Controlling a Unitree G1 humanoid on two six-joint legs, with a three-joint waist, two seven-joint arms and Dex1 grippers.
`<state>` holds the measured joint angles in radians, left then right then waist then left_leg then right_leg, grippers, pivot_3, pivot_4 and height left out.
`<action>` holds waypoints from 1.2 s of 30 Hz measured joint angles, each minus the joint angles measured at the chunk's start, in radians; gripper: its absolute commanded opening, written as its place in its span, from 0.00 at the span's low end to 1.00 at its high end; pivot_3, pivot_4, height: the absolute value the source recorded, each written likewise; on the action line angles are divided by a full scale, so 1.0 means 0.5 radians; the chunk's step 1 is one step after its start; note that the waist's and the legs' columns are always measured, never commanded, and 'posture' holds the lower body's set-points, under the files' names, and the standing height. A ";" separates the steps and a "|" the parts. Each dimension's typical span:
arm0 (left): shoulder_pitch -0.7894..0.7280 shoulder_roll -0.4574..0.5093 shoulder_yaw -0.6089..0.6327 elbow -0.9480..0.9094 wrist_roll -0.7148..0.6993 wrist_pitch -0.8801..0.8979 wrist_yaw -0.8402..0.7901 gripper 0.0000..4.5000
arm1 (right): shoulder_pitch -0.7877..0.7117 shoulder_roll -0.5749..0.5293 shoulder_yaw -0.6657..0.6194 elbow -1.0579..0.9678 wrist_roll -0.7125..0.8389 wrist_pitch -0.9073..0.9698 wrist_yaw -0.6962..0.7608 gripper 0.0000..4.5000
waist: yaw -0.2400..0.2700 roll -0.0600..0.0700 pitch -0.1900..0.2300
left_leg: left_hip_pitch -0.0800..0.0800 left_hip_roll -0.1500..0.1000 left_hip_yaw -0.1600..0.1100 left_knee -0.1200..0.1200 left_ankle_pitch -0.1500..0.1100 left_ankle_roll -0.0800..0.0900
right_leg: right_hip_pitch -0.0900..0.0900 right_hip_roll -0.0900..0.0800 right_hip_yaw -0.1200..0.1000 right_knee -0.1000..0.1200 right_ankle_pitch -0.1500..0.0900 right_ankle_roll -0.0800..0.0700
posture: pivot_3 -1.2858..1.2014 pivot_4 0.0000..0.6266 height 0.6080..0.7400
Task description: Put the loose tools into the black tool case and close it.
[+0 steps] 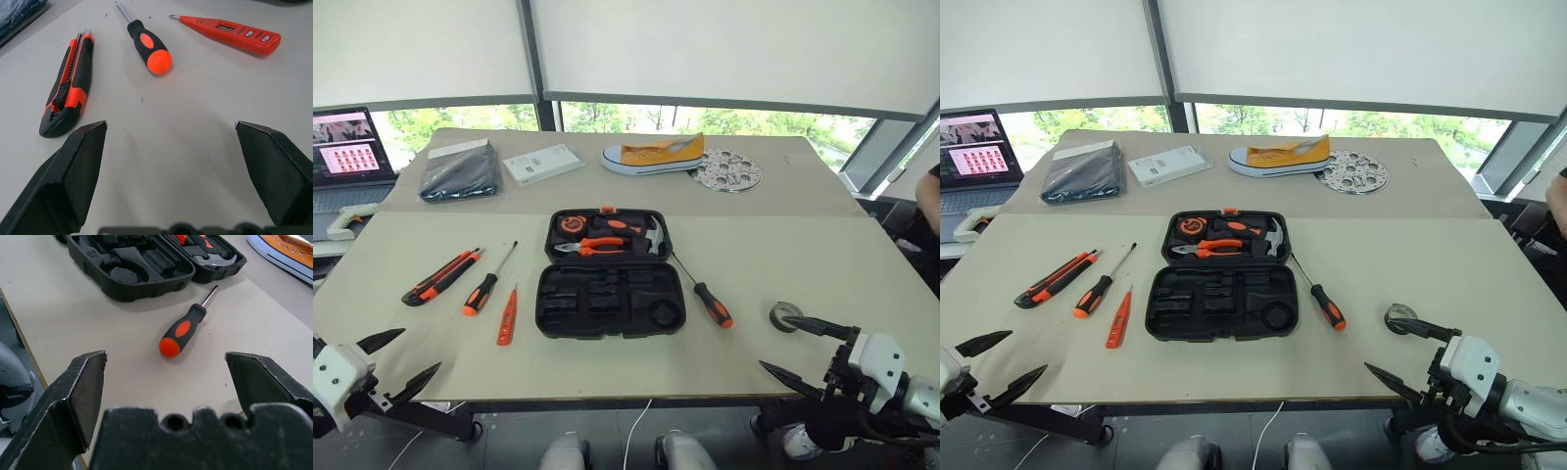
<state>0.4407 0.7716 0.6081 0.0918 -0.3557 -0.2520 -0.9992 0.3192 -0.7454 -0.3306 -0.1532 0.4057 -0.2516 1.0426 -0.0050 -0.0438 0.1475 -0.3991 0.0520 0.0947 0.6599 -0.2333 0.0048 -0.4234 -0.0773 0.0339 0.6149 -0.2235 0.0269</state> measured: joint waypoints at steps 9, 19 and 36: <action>0.007 -0.068 0.339 -0.134 -0.608 1.040 0.414 1.00 | -0.501 0.298 0.242 -0.269 0.266 0.229 -0.131 1.00 | -0.030 -0.005 0.002 | 0.011 0.003 -0.008 0.002 0.004 0.005 | -0.002 0.002 0.000 0.022 -0.006 -0.004 | 0.52 0.24 1.00; -0.059 0.071 0.470 -0.284 -0.894 1.937 0.666 1.00 | -0.504 0.472 0.343 -0.238 0.255 0.056 -0.001 1.00 | 0.026 -0.009 0.002 | 0.013 0.001 -0.004 0.002 -0.002 -0.008 | -0.002 -0.003 -0.007 0.025 -0.010 -0.008 | 0.52 0.24 1.00; -1.123 0.092 -0.457 -0.392 -0.611 2.391 1.223 0.89 | -0.523 0.538 0.353 0.027 0.131 -0.198 0.054 1.00 | -0.021 -0.007 0.002 | 0.016 -0.002 -0.003 -0.001 0.005 0.001 | 0.001 0.005 -0.003 0.030 0.002 -0.013 | 0.52 0.24 1.00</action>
<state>-0.1210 0.8174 0.3794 -0.1040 -0.6609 0.9437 -0.3876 0.0579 -0.4762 -0.1540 -0.1398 0.4712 -0.3507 1.0698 -0.0157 -0.0475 0.1487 -0.3910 0.0511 0.0933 0.6592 -0.2309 0.0053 -0.4229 -0.0749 0.0325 0.6301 -0.2227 0.0206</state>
